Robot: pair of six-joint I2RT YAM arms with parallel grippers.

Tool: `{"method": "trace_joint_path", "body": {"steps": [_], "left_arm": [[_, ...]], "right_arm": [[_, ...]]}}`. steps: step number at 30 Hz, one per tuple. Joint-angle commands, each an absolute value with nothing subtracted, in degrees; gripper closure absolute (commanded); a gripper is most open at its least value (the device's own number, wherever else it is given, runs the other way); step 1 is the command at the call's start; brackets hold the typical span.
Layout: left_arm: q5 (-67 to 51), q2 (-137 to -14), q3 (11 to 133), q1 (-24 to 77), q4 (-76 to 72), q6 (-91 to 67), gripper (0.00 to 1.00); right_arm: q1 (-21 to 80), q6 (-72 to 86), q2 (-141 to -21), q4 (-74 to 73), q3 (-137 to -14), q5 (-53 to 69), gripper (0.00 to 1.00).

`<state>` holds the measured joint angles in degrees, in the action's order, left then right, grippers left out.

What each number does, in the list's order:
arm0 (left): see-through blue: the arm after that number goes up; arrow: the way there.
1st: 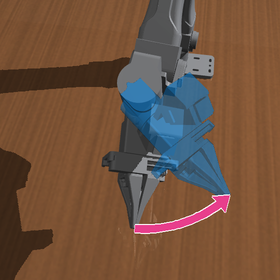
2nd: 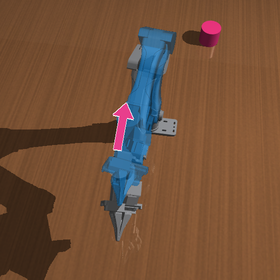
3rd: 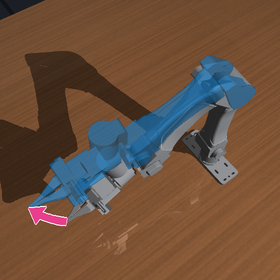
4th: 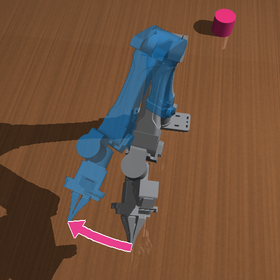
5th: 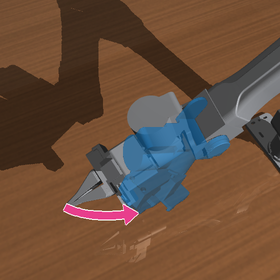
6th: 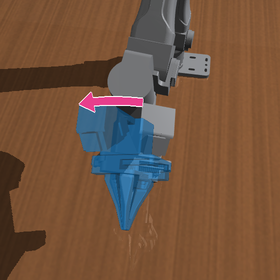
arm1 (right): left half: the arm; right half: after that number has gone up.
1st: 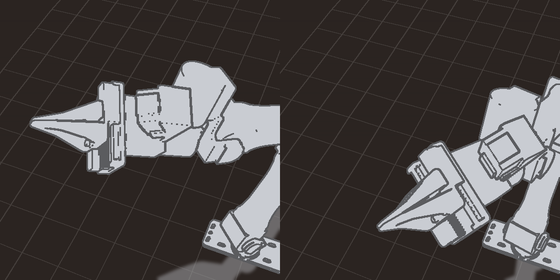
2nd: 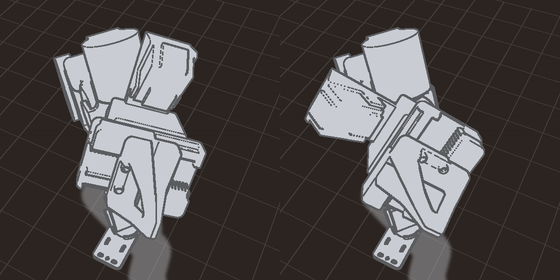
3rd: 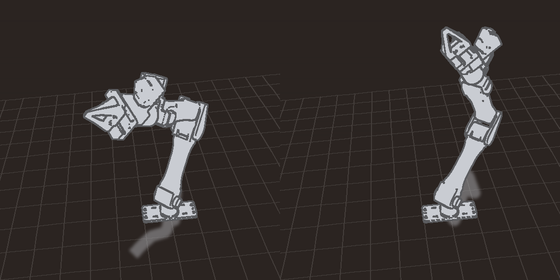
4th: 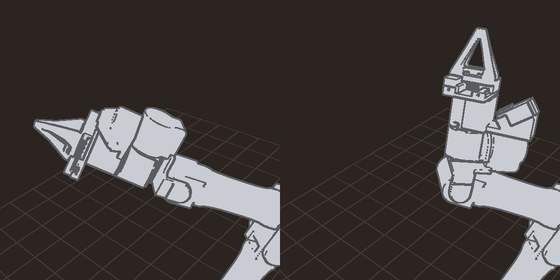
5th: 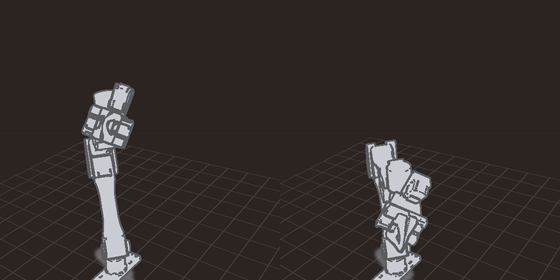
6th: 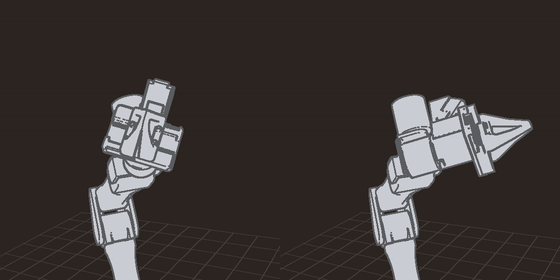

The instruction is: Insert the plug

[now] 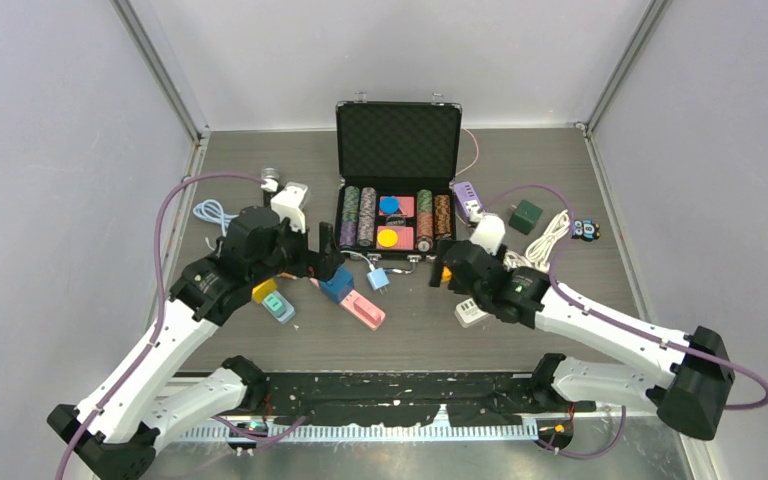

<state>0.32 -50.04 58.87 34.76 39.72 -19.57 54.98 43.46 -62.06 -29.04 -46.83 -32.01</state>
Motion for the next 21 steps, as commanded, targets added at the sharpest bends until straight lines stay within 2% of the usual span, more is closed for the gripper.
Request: {"method": "trace_joint_path", "body": {"steps": [1, 5, 9, 13, 21], "left_arm": [[-3.7, -50.2, 58.1, 34.7, 37.2, -20.6, 0.07], [-4.2, -50.0, 56.6, 34.6, 36.0, -20.2, 0.07], [-4.1, -49.9, 55.2, 34.6, 34.5, -19.5, 0.07], [-3.1, -49.9, 54.7, 34.7, 34.4, -18.2, 0.07], [-2.0, -48.4, 53.7, 34.6, 34.2, -17.1, 0.06]], "right_arm": [[48.5, 55.9, -59.5, -36.9, -41.9, -34.7, 0.03], [46.3, 64.1, -63.0, -39.0, -40.7, -34.4, 0.00], [45.0, 72.9, -70.8, -47.3, -44.5, -34.3, 0.00], [44.6, 77.7, -77.0, -52.8, -47.4, -33.9, 0.04], [43.8, 83.6, -81.7, -50.8, -46.1, -30.8, 0.00]]}}
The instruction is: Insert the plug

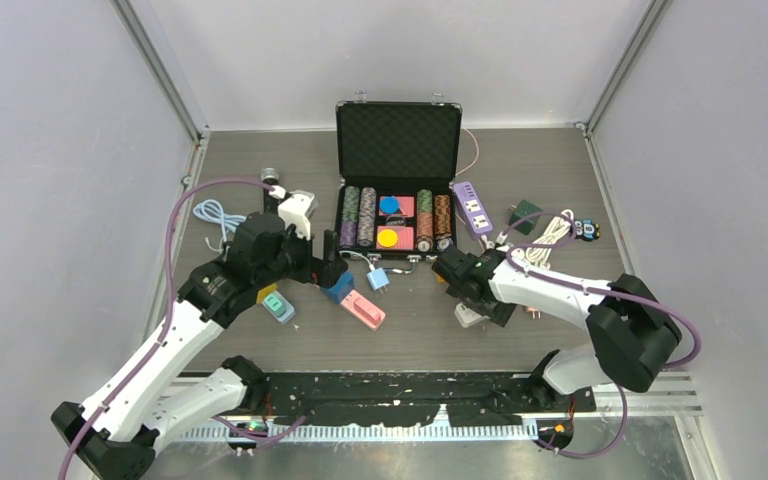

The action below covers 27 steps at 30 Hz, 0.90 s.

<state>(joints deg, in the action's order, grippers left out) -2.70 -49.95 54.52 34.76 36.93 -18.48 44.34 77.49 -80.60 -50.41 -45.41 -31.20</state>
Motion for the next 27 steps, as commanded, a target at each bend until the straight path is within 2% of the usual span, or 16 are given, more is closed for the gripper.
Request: {"method": "trace_joint_path", "body": {"steps": [1, 7, 11, 16, 19, 23, 26, 27], "left_arm": [[-2.0, -48.2, 53.6, 34.7, 34.1, -17.1, 0.06], [-0.9, -47.5, 53.7, 34.6, 35.6, -16.5, 0.06], [-0.5, -46.6, 53.5, 34.7, 36.4, -16.0, 0.05], [0.8, -46.1, 53.5, 34.7, 36.9, -15.6, 0.05], [1.2, -46.0, 53.5, 34.7, 37.2, -15.6, 0.05], [1.3, -45.6, 53.7, 34.7, 37.8, -15.5, 0.05], [1.7, -45.0, 53.5, 34.7, 38.3, -15.3, 0.05], [1.8, -44.8, 53.4, 34.7, 38.4, -15.3, 0.05]], "right_arm": [[43.7, 83.5, -82.1, -50.2, -46.1, -30.5, 0.03], [43.6, 84.3, -85.9, -49.6, -49.5, -27.3, 0.16], [44.5, 86.8, -87.2, -48.5, -51.5, -23.8, 0.33], [50.0, 90.0, -90.3, -46.9, -56.9, -20.3, 0.51], [53.5, 92.7, -94.4, -48.2, -62.3, -19.0, 0.55], [55.9, 96.3, -97.8, -50.3, -67.0, -17.5, 0.68], [56.3, 96.9, -98.5, -50.7, -69.3, -18.0, 0.65], [56.2, 96.9, -98.5, -51.4, -69.7, -19.2, 0.52]]}}
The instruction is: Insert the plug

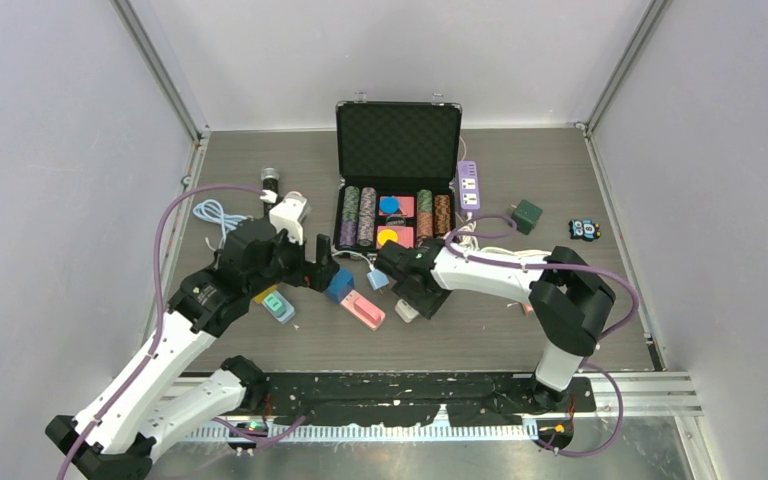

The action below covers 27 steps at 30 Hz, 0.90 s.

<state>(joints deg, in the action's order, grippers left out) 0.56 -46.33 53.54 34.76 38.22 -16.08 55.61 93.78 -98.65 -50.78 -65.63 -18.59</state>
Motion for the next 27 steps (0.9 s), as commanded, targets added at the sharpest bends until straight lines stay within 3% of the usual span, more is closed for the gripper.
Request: {"method": "trace_joint_path", "body": {"steps": [1, 2, 4, 6, 11, 16, 22, 27], "left_arm": [[1.9, -44.6, 53.4, 34.7, 38.5, -15.3, 0.05], [2.1, -44.4, 53.3, 34.7, 38.5, -15.3, 0.05], [2.3, -44.2, 53.3, 34.7, 38.6, -15.2, 0.04], [2.4, -44.0, 53.4, 34.7, 38.5, -15.2, 0.05], [2.4, -43.9, 53.7, 34.7, 38.4, -15.1, 0.04], [2.5, -43.1, 53.6, 34.7, 37.3, -15.1, 0.04], [1.9, -42.7, 52.7, 34.7, 34.1, -15.9, 0.04], [2.3, -43.4, 51.9, 34.7, 31.8, -16.2, 0.04]], "right_arm": [[56.2, 96.3, -98.1, -51.6, -70.6, -19.9, 0.43], [56.2, 95.9, -97.8, -52.3, -71.0, -21.5, 0.28], [56.3, 92.8, -96.6, -52.9, -72.3, -24.2, 0.10], [56.3, 88.1, -95.1, -53.1, -74.1, -27.4, 0.00], [56.0, 77.1, -90.6, -55.3, -77.1, -37.7, 0.04], [52.1, 65.0, -81.6, -50.7, -71.3, -43.9, 0.04], [28.7, 40.5, -72.3, -26.3, -57.5, -32.7, 0.05], [14.8, 30.9, -80.7, -20.3, -59.2, -26.5, 0.05]]}}
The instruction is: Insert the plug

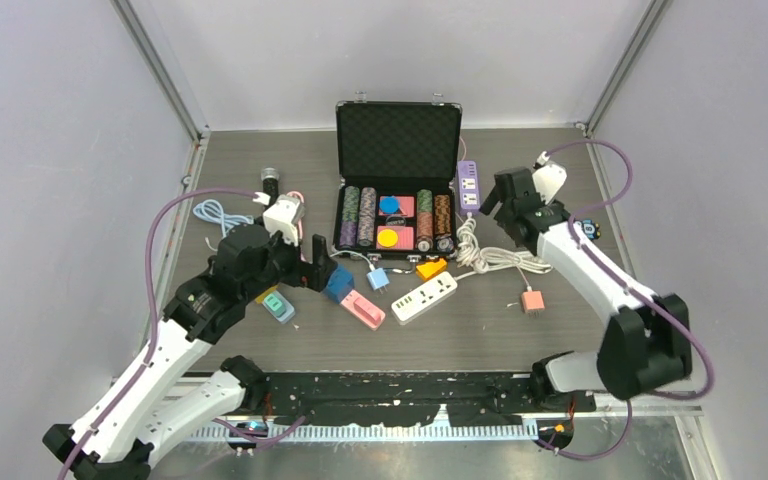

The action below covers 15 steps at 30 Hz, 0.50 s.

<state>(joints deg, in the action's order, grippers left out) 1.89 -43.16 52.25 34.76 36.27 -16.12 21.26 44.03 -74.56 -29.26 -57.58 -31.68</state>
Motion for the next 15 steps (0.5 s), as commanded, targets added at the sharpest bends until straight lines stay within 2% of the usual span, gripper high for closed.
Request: {"method": "trace_joint_path", "body": {"steps": [1, 10, 15], "left_arm": [[2.6, -43.7, 52.0, 34.6, 31.7, -16.2, 0.04], [4.7, -45.7, 52.6, 34.7, 31.4, -16.3, 0.04], [5.6, -46.5, 53.0, 34.7, 31.0, -16.3, 0.04]], "right_arm": [[12.5, 30.3, -83.9, -20.5, -61.1, -25.8, 0.05], [3.8, 27.2, -100.8, -21.5, -72.4, -20.9, 0.05], [1.8, 27.6, -104.9, -21.8, -74.8, -18.8, 0.02]]}}
